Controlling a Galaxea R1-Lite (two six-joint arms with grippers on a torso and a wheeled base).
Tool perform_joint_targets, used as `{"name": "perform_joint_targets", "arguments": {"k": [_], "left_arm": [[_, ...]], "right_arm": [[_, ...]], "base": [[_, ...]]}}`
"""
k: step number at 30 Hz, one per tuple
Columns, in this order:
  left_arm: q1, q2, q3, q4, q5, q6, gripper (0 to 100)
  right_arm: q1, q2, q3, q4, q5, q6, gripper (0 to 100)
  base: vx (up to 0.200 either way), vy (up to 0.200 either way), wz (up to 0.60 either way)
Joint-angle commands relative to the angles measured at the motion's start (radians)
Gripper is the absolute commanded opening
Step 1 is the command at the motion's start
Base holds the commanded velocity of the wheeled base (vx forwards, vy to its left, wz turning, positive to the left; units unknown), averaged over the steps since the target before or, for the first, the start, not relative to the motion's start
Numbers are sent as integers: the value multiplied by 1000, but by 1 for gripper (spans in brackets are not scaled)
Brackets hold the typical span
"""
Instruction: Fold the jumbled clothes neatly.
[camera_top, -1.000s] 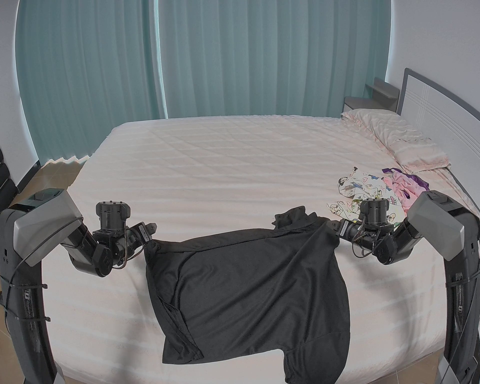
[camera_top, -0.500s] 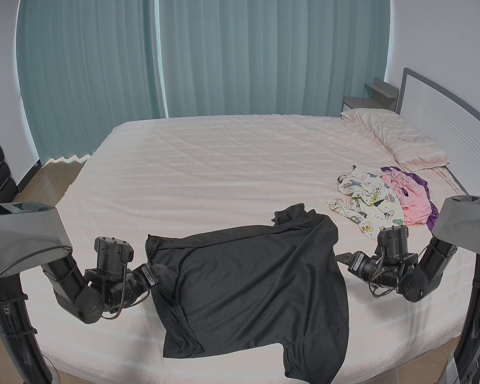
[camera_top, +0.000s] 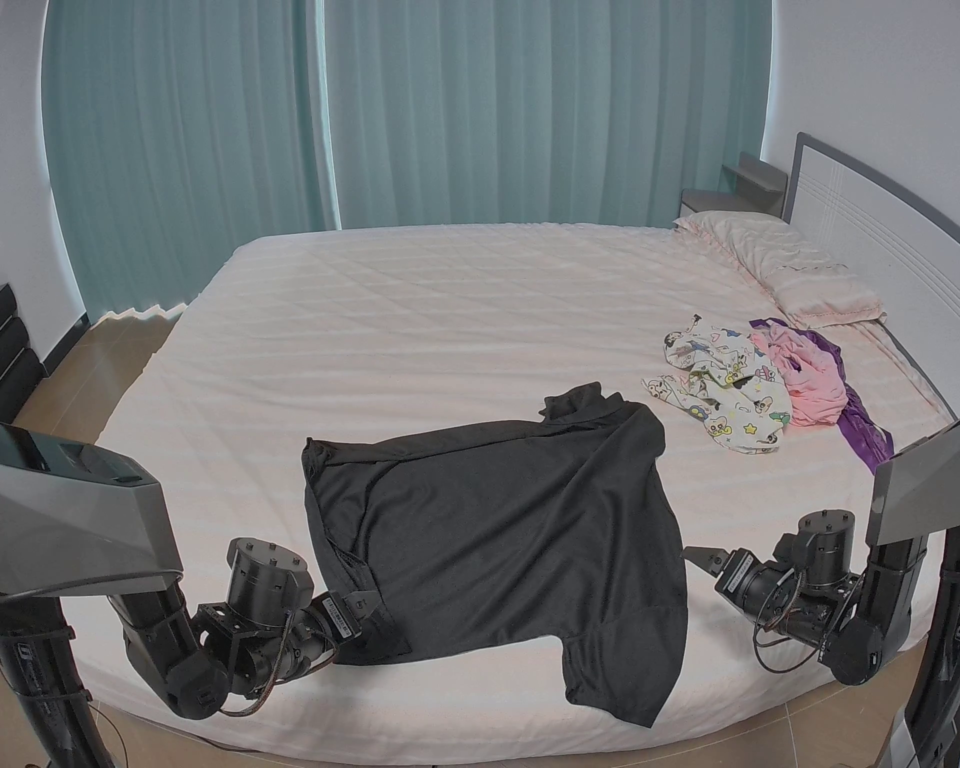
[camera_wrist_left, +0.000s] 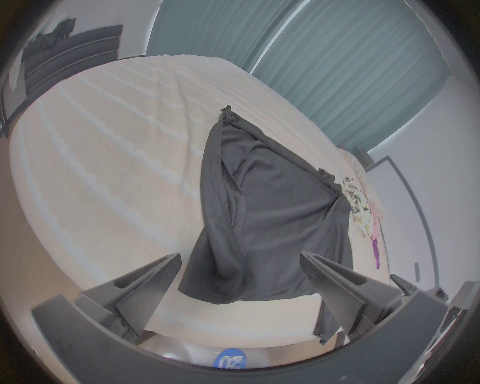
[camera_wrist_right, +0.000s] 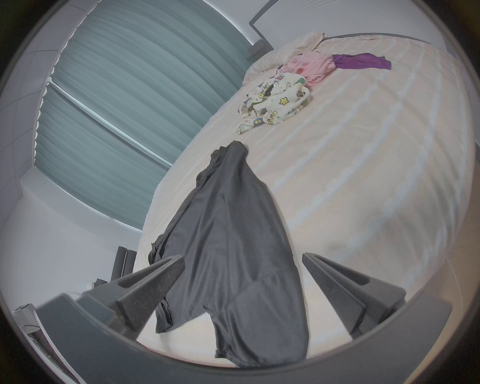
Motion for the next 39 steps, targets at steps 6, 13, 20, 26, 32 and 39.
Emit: {"name": "perform_joint_targets", "arguments": {"k": [6,13,20,26,32,39], "left_arm": [[-20,59,-69,47,79,220,100],[-68,109,-228,240,175,321,100],[-111,117,-291,349,186,346,100],[-103,134,-308,456,201,396,0],[-97,119,-308,505,253,416,0],[-40,30,-271,508,260,415,0]], "right_arm": [[21,-9,72,-48,3,4,100],[56,-10,87,-53,1,4,100],[64,-12,89,-53,1,4,100],[63,-12,90,-55,0,2,100],[64,-13,90,-55,0,1,100],[64,-24,95,-53,1,2,100]], "base": [[0,0,0],[0,0,0],[0,0,0],[0,0,0],[0,0,0],[0,0,0]]}}
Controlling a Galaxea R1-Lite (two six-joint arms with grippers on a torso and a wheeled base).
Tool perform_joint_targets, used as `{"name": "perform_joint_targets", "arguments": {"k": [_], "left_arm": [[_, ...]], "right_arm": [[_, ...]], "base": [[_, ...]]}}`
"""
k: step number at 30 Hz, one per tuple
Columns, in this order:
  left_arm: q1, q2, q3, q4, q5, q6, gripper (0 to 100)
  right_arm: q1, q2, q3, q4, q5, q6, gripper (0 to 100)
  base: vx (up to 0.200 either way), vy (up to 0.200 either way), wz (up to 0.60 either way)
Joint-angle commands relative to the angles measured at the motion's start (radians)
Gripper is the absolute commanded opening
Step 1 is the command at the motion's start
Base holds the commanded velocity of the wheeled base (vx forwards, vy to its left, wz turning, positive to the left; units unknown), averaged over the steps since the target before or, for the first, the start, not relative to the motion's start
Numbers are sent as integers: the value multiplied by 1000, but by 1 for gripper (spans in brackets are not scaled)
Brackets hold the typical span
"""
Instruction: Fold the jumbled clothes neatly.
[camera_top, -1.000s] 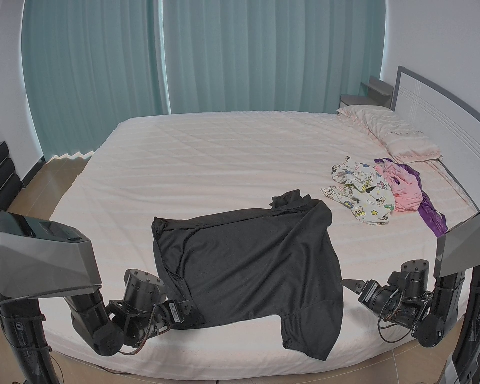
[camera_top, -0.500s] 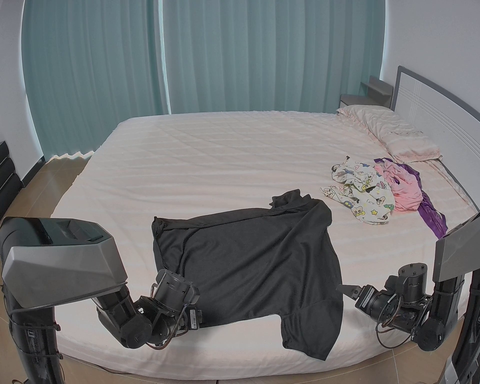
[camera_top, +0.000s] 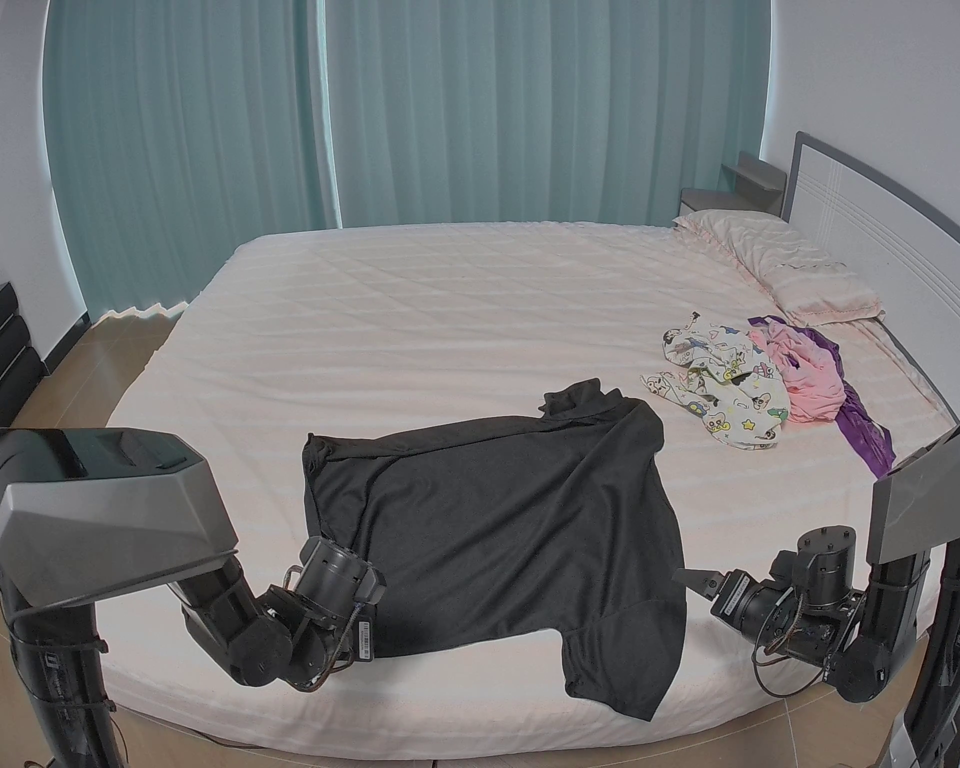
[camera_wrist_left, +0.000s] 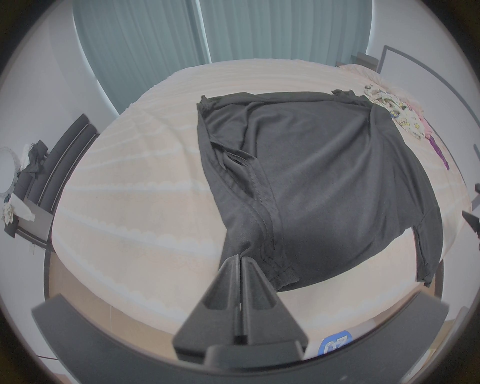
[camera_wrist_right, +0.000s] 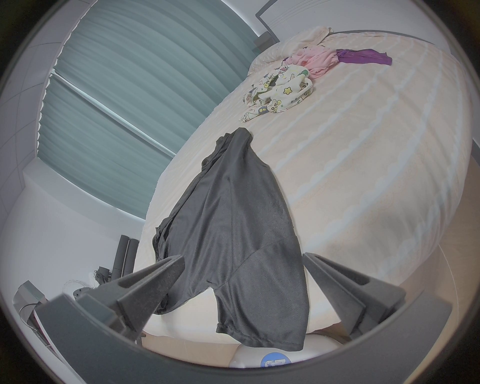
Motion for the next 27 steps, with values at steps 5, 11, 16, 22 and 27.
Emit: {"name": "perform_joint_targets", "arguments": {"k": [5,11,16,22,27], "left_arm": [[157,-185,107,-2,-46,3,0],[277,-197,168,-14,-192,-11,0],[381,-194,214,-61,-273,-34,0],[410,-150,280,-114,-308,-38,0],[412,-97,328,-201,-308,-74,0]], "right_arm": [[12,-19,14,-9,2,-1,100],[17,-13,25,-9,2,-2,100],[29,-11,37,-9,2,-18,100],[45,-7,49,-9,2,-18,100],[46,1,53,-9,8,-18,100]], "base": [[0,0,0],[0,0,0],[0,0,0],[0,0,0],[0,0,0]]}}
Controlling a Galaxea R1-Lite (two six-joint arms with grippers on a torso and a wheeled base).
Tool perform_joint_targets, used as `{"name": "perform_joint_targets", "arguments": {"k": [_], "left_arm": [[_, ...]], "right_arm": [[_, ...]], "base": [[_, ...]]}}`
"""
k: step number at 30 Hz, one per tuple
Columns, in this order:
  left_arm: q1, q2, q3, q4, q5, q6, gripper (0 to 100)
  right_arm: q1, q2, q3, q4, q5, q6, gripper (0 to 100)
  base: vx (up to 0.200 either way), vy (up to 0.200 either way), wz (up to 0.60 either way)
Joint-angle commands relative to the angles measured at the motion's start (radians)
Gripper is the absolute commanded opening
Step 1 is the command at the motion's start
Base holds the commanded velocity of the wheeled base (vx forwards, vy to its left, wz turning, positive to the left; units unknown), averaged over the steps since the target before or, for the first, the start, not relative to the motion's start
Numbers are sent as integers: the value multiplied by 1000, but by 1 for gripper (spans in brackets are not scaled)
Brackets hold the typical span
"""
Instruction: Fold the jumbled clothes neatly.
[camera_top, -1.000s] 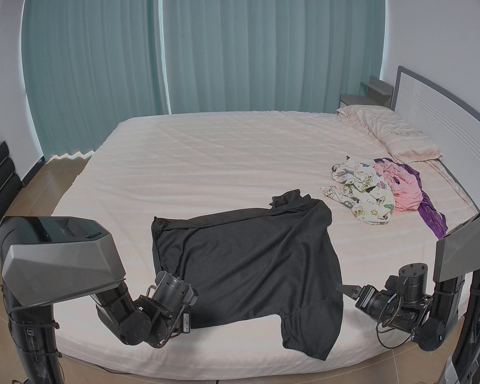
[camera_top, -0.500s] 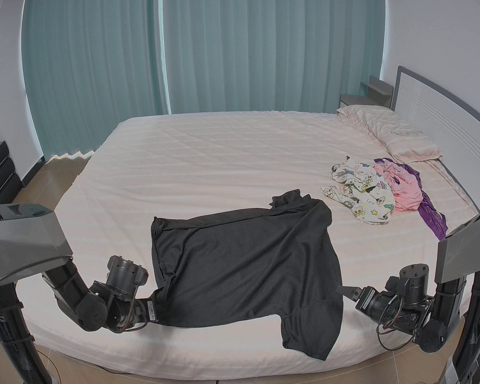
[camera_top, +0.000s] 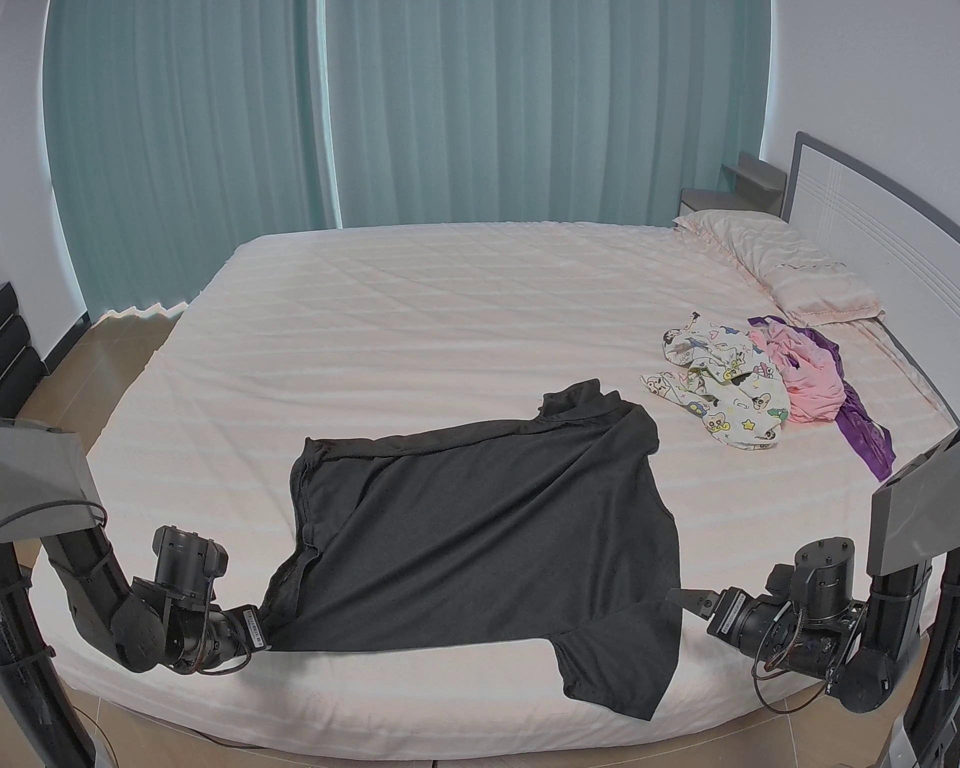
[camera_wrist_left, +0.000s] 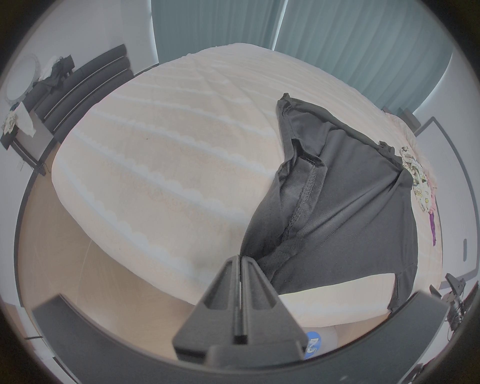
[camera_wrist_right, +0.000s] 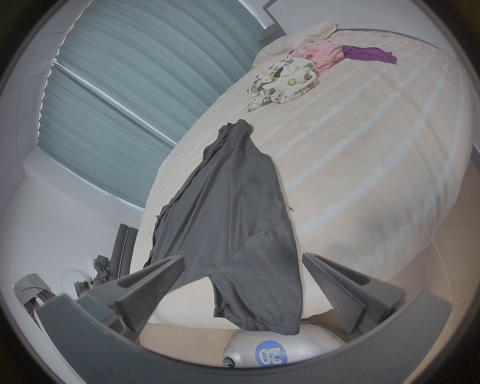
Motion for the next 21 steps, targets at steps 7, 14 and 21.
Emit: {"name": "perform_joint_targets", "arguments": {"k": [7,14,21], "left_arm": [[25,150,104,-272,-6,-62,100],[34,189,147,-396,-88,-151,100],[26,174,167,-443,-187,-188,100]], "right_arm": [[24,74,33,-7,51,-58,100],[47,126,33,19,51,-83,100],[86,163,33,68,55,-110,100]], "base": [[0,0,0],[0,0,0],[0,0,0]]}}
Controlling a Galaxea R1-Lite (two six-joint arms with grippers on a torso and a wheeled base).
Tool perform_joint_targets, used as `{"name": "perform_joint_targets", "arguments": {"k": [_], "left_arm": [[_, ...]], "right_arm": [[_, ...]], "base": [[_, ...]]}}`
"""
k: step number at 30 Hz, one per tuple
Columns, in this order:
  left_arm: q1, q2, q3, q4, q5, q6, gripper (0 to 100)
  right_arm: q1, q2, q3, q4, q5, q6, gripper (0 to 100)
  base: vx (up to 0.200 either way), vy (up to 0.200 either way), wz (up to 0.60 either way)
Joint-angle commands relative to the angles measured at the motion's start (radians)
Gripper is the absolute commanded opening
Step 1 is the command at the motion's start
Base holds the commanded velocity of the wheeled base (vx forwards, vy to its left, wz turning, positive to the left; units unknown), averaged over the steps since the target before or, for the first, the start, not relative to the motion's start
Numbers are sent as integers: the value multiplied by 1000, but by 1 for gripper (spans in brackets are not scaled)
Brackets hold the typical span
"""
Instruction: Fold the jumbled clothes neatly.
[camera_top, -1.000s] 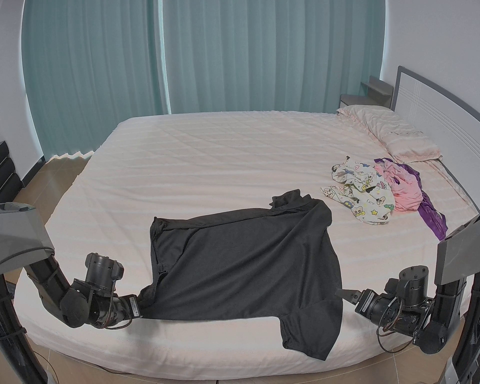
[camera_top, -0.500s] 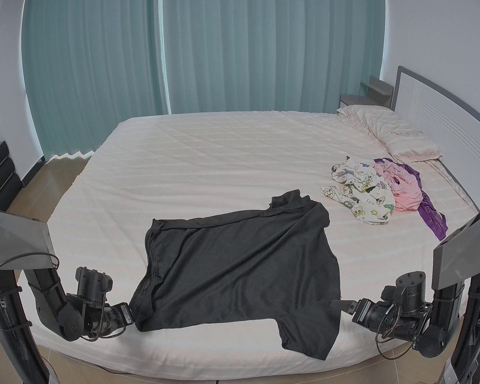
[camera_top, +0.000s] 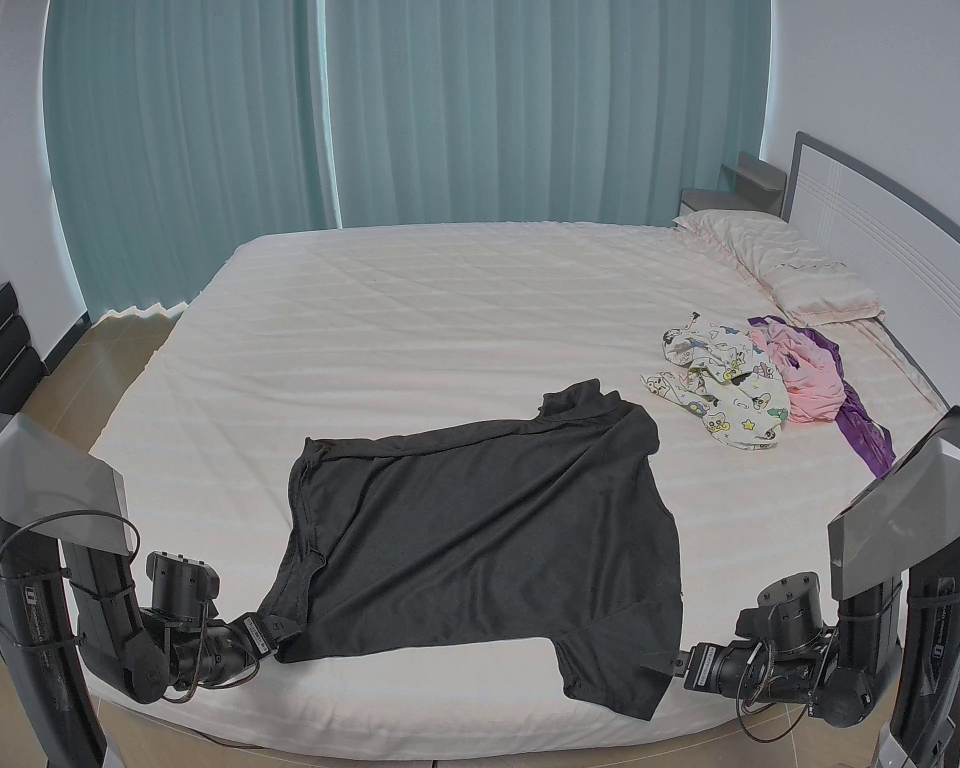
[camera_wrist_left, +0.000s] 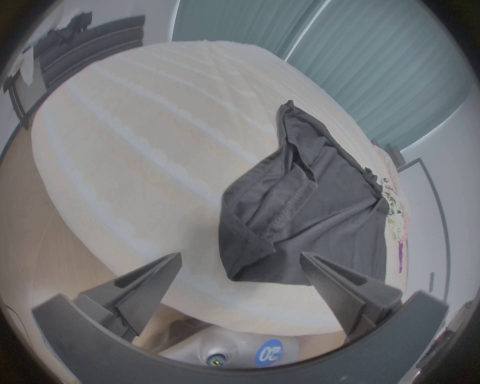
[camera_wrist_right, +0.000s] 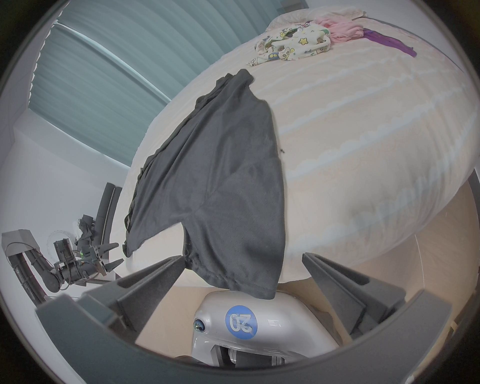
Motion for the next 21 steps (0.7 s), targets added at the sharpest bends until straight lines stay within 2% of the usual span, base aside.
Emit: {"name": "perform_joint_targets", "arguments": {"k": [1,5,21], "left_arm": [[-5,7,11,-11,-22,-25,100],[-6,11,11,-11,-22,-34,100],[-6,7,13,-13,-24,-53,100]], "right_arm": [[18,49,18,-13,5,1,100],[7,98,15,-88,1,2,100],[-45,135,-122,-82,-2,2,100]], "base": [[0,0,0],[0,0,0],[0,0,0]]}}
